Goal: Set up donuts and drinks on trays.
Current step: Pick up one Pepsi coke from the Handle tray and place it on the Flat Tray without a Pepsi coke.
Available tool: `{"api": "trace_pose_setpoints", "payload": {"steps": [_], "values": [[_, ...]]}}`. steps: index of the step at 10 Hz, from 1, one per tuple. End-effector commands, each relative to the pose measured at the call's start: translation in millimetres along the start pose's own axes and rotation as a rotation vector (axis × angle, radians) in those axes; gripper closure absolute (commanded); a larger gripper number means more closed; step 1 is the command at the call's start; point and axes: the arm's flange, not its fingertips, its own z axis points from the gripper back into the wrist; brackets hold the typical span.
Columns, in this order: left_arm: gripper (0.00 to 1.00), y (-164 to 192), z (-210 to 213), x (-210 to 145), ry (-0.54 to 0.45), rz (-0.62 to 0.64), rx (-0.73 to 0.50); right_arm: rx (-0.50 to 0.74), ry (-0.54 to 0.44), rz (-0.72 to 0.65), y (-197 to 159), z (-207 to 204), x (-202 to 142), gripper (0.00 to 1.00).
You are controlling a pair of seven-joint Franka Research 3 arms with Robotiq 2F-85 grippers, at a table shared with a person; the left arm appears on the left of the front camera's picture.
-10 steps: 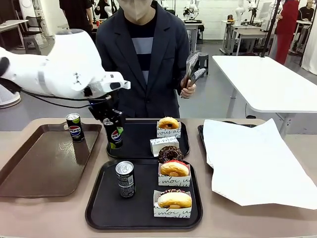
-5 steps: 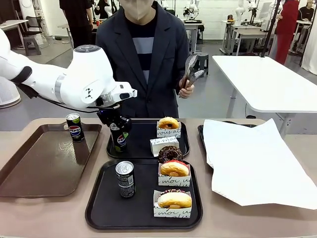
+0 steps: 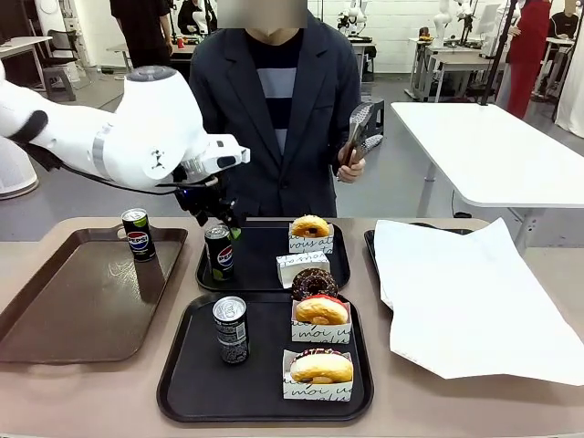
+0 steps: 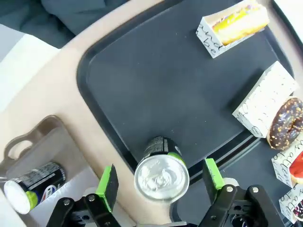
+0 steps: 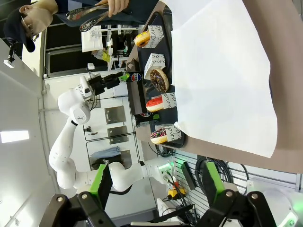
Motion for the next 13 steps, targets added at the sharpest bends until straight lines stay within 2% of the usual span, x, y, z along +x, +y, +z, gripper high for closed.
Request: {"api": "trace_pose_setpoints", "payload": {"steps": [1, 3, 5, 8, 9, 13], "values": [[0.0, 6, 33, -21, 0.006, 0.028, 0.02, 0.032, -0.015, 0.018, 0, -2, 1, 0.0], [0.0, 9, 62, -46, 0.045, 0.04, 0.039, 0.032, -0.015, 0.018, 0, -2, 1, 0.0], [0.0, 15, 80, -70, 0.102, 0.055, 0.0, 0.032, -0.015, 0.018, 0, -2, 1, 0.0], [0.0, 22, 100, -109, 0.125, 0.068, -0.019, 0.032, -0.015, 0.018, 0, -2, 1, 0.0], [0.0, 16, 85, -82, 0.117, 0.073, -0.004, 0.032, -0.015, 0.018, 0, -2, 1, 0.0], [0.0, 16, 85, -82, 0.117, 0.073, -0.004, 0.032, -0.015, 0.018, 0, -2, 1, 0.0]]}}
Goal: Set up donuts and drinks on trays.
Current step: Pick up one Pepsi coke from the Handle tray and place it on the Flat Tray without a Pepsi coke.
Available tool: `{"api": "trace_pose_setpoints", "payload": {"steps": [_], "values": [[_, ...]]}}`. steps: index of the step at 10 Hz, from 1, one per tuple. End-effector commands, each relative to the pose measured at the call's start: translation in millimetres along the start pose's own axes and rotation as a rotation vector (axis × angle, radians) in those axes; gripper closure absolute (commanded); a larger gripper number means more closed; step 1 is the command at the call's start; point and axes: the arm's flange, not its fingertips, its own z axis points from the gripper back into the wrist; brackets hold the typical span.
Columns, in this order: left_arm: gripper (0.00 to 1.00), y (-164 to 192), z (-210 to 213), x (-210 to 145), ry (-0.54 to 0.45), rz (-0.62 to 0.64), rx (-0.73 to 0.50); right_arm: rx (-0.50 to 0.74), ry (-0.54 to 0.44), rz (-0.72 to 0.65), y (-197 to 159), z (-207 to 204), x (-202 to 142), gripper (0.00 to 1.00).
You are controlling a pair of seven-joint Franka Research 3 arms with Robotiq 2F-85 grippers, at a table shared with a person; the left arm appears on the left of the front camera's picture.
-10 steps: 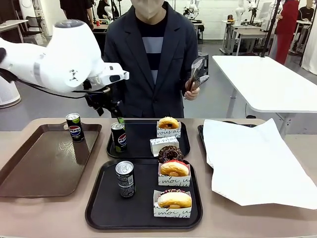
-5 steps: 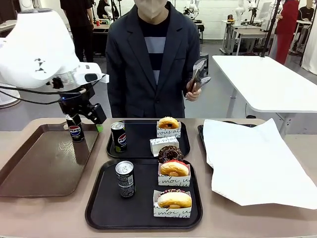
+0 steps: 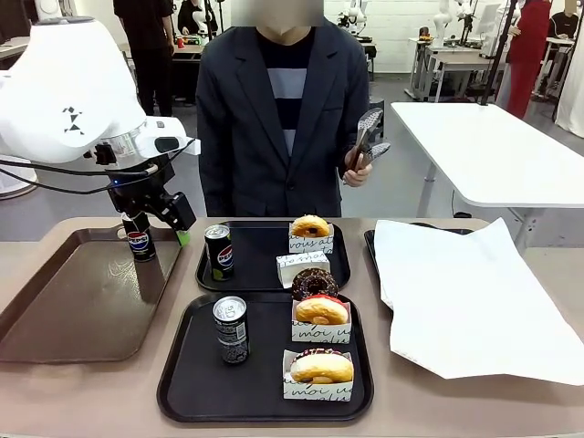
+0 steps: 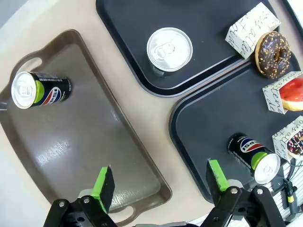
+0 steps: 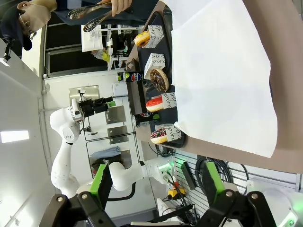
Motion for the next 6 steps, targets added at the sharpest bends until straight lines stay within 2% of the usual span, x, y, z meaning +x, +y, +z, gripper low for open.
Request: {"api": "trace_pose_setpoints", "payload": {"steps": [1, 3, 5, 6], "values": [[0.0, -1, 0, 4, -0.013, 0.006, 0.011, 0.032, -0.015, 0.018, 0, -2, 1, 0.0], [0.0, 0, 0, 0, 0.0, 0.0, 0.0, 0.032, -0.015, 0.018, 0, -2, 1, 0.0], [0.0, 81, 47, -4, -0.019, 0.336, -0.277, 0.032, -0.015, 0.018, 0, -2, 1, 0.0], [0.0, 124, 51, -20, 0.041, 0.482, -0.413, 0.032, -0.015, 0.018, 0, -2, 1, 0.0]]}}
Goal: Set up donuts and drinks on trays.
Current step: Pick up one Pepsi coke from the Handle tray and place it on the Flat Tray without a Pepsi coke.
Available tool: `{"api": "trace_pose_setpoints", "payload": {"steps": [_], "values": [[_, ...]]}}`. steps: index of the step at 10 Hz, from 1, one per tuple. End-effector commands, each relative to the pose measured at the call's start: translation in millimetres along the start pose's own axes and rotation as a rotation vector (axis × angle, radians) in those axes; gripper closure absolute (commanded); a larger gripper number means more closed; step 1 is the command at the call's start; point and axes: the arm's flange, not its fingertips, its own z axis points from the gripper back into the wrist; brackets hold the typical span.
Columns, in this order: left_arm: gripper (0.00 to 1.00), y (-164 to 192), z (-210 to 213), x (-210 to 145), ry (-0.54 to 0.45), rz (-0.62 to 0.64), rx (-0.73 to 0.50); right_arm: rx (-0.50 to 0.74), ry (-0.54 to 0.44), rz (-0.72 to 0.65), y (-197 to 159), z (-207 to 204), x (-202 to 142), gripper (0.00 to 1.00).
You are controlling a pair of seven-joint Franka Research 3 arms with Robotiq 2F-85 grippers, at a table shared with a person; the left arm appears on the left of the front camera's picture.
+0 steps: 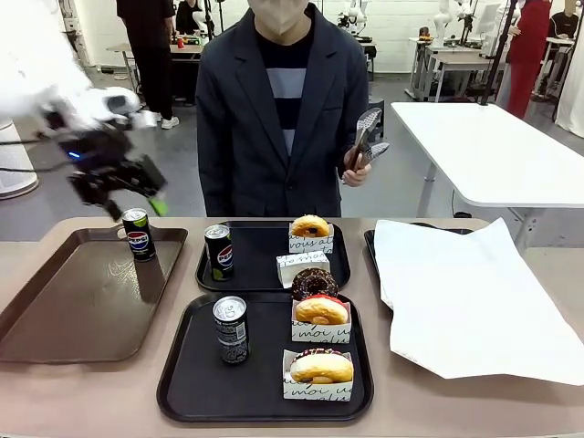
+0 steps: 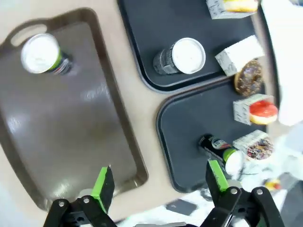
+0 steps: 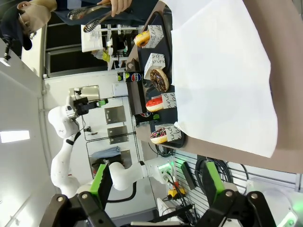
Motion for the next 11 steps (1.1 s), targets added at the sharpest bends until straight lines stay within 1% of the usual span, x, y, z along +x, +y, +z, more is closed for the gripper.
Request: {"api": "trace_pose_setpoints", "payload": {"steps": [1, 2, 3, 4, 5, 6, 8, 9, 11], "values": [[0.0, 69, 28, -11, 0.003, 0.281, -0.253, 0.032, -0.015, 0.018, 0, -2, 1, 0.0], [0.0, 95, 32, -17, -0.009, 0.359, -0.354, 0.032, -0.015, 0.018, 0, -2, 1, 0.0], [0.0, 117, 38, -20, -0.009, 0.408, -0.416, 0.032, -0.015, 0.018, 0, -2, 1, 0.0], [0.0, 137, 43, -26, -0.009, 0.445, -0.461, 0.032, -0.015, 0.018, 0, -2, 1, 0.0], [0.0, 157, 46, -36, -0.037, 0.454, -0.501, 0.032, -0.015, 0.018, 0, -2, 1, 0.0], [0.0, 172, 46, -54, -0.09, 0.416, -0.548, 0.032, -0.015, 0.018, 0, -2, 1, 0.0], [0.0, 200, 42, -86, -0.174, 0.424, -0.592, 0.032, -0.015, 0.018, 0, -2, 1, 0.0], [0.0, 214, 36, -90, -0.212, 0.383, -0.622, 0.032, -0.015, 0.018, 0, -2, 1, 0.0], [0.0, 230, 23, -89, -0.232, 0.339, -0.695, 0.032, -0.015, 0.018, 0, -2, 1, 0.0]]}}
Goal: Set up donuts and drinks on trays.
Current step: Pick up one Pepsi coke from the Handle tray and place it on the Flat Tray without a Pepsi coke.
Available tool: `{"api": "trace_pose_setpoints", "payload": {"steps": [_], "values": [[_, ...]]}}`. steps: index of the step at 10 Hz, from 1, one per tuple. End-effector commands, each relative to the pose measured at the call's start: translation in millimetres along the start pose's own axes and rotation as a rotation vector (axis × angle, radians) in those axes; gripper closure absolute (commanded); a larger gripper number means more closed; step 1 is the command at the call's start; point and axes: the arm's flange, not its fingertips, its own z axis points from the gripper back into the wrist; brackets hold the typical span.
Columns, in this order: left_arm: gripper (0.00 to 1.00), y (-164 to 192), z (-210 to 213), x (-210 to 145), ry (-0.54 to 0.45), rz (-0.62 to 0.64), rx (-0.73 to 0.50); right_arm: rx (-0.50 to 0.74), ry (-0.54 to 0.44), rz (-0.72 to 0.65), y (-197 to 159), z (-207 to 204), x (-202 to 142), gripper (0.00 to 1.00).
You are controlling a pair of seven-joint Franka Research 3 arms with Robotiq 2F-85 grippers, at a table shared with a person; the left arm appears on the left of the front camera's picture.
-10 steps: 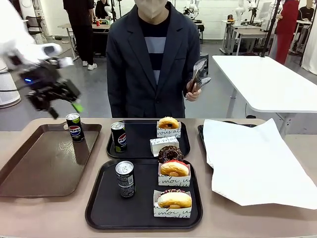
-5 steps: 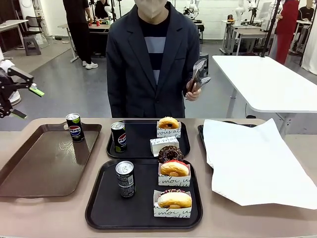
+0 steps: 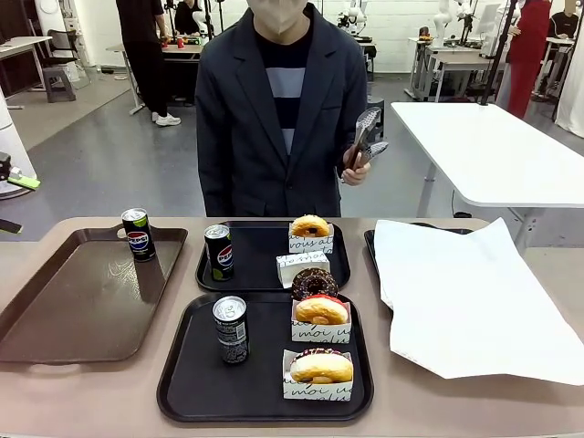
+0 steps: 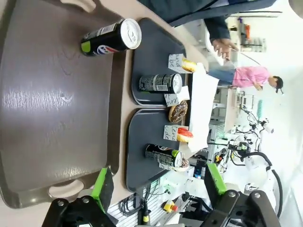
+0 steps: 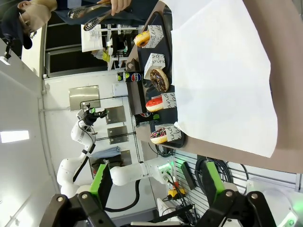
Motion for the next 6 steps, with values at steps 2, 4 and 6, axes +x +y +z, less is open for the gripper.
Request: {"api": "trace_pose_setpoints", "payload": {"steps": [2, 4, 6], "values": [[0.0, 26, -12, -3, 0.021, -0.031, -0.103, 0.032, -0.015, 0.018, 0, -2, 1, 0.0], [0.0, 27, -12, -2, 0.014, 0.009, -0.104, 0.032, -0.015, 0.018, 0, -2, 1, 0.0], [0.0, 27, -16, -4, 0.023, -0.003, -0.084, 0.032, -0.015, 0.018, 0, -2, 1, 0.0]]}}
